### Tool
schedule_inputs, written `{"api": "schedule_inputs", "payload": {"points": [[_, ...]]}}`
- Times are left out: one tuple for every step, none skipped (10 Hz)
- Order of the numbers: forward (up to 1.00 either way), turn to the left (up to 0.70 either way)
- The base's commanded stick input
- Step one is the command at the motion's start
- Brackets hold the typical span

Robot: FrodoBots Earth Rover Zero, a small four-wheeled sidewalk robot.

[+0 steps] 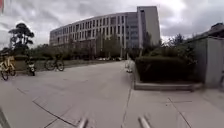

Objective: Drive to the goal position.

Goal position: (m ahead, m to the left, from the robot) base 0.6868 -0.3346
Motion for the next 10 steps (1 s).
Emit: {"api": "schedule_inputs", "payload": {"points": [[0.7,0.01],[0.7,0.01],[0.7,0.01],[0.7,0.01],[0.7,0.01],[0.7,0.01],[0.7,0.01],[0.7,0.01],[0.7,0.01],[0.7,0.01]]}}
